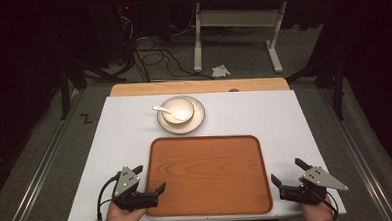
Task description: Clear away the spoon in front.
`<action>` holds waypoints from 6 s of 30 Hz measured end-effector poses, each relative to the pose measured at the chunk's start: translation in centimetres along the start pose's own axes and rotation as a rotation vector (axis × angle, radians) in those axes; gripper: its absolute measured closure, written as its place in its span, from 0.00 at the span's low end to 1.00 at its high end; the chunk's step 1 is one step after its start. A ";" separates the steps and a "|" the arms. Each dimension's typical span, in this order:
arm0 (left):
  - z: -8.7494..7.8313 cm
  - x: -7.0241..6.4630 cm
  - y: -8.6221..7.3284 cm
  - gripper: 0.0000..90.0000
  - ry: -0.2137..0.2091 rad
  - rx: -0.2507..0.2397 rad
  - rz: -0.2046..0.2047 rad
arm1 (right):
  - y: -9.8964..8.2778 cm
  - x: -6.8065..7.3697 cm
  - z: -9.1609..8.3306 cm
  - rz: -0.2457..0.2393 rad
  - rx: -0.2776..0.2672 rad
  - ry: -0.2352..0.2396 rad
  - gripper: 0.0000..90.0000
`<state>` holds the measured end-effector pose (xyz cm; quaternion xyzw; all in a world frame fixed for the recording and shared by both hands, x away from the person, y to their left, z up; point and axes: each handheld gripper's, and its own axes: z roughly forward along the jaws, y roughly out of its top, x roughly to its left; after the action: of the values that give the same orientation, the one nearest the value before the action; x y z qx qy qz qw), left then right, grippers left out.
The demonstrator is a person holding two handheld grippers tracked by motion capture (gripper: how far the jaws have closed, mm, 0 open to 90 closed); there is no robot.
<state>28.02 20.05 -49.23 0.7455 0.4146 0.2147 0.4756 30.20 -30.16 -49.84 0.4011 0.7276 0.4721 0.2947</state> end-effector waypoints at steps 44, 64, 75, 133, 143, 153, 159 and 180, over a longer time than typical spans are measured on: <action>12.2 10.3 13.6 1.00 0.173 0.023 -0.169 | -0.1 -0.1 0.0 0.020 -0.010 -0.001 0.02; 16.1 11.5 13.6 1.00 0.287 0.174 -0.174 | -0.1 -0.2 0.1 0.033 -0.016 0.021 0.02; 13.5 9.3 12.8 1.00 0.199 0.112 -0.178 | 0.1 0.1 0.0 0.013 -0.024 0.024 0.02; 11.5 6.6 9.5 0.42 0.018 0.067 -0.414 | 0.0 0.2 0.2 -0.005 -0.008 0.031 0.02; 12.9 7.5 9.2 0.51 -0.053 0.045 -0.562 | 0.0 0.1 0.2 -0.003 -0.011 0.033 0.02; 13.2 7.8 9.3 0.71 -0.087 0.029 -0.655 | 0.0 0.1 0.2 -0.003 -0.011 0.033 0.02; 13.2 7.9 9.2 0.74 -0.080 0.041 -0.669 | 0.0 0.1 0.2 -0.004 -0.011 0.034 0.02; 13.2 7.5 9.1 0.94 -0.077 0.044 -0.636 | 0.0 0.2 0.3 -0.006 -0.005 0.038 0.02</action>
<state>45.45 17.34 -47.76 0.5962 0.6131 0.0177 0.5180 30.32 -29.91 -49.97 0.3890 0.7330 0.4808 0.2832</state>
